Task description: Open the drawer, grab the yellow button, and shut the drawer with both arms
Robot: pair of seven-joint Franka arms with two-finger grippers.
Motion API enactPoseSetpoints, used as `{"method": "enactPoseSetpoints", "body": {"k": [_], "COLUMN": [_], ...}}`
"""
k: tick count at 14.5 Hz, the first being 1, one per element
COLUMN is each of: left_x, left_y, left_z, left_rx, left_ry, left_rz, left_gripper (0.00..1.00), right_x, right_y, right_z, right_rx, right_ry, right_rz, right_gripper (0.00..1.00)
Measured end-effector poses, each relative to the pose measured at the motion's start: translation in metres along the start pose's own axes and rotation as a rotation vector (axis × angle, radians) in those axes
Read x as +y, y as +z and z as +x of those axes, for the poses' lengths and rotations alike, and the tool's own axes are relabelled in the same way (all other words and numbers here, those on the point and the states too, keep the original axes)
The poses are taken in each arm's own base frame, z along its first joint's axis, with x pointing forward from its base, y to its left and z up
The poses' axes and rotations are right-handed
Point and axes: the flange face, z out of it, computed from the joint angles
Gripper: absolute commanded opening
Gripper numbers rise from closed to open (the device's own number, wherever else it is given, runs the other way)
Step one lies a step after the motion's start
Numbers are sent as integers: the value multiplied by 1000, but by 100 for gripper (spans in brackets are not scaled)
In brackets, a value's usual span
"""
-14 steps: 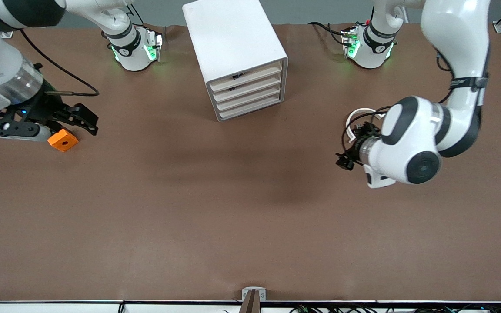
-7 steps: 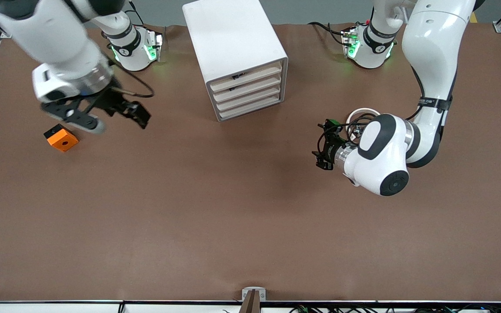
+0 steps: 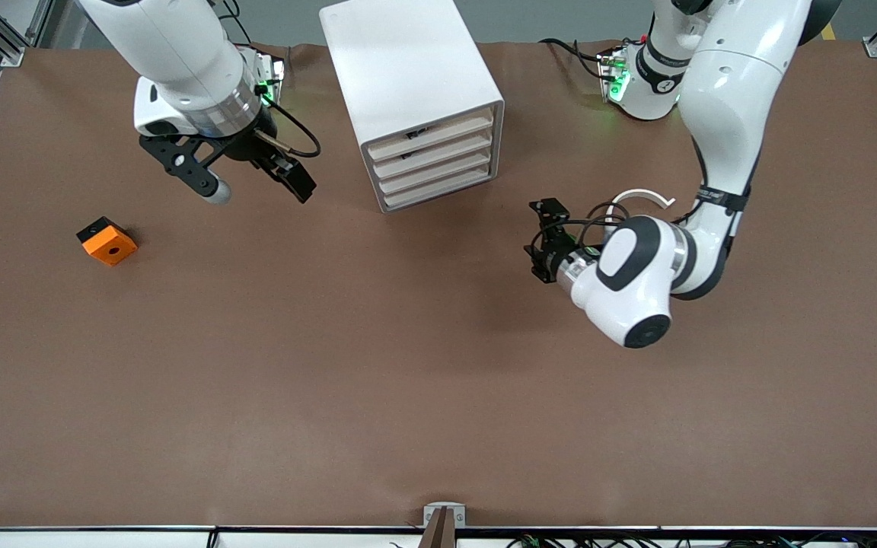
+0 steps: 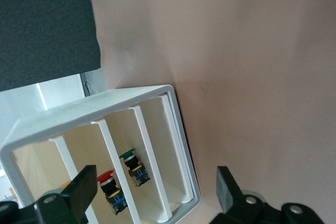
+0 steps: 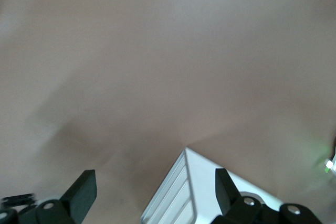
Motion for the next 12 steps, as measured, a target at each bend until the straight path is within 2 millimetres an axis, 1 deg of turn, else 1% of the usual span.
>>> {"method": "enactPoseSetpoints", "body": {"k": [2, 3, 7, 8, 10, 12], "left_x": [-8, -8, 18, 19, 13, 3], "left_y": [12, 16, 40, 44, 49, 59], "left_z": [-16, -19, -15, -17, -26, -38], "left_rx": [-15, -31, -104, -118, -137, -130], "left_ry": [-22, -36, -118, -128, -148, -157], "left_rz": [34, 56, 165, 189, 232, 276], "left_gripper": [100, 100, 100, 100, 100, 100], "right_x": [-3, -4, -13, -14, -15, -16], "right_y": [1, 3, 14, 16, 17, 18], "right_z": [-8, -13, -27, -28, -29, -33], "right_rx": [-24, -31, -48, -60, -75, -78], "right_ry": [40, 58, 105, 110, 126, 148], "right_rz": [4, 2, -15, -17, -15, -18], "right_gripper": [100, 100, 100, 100, 100, 100]}}
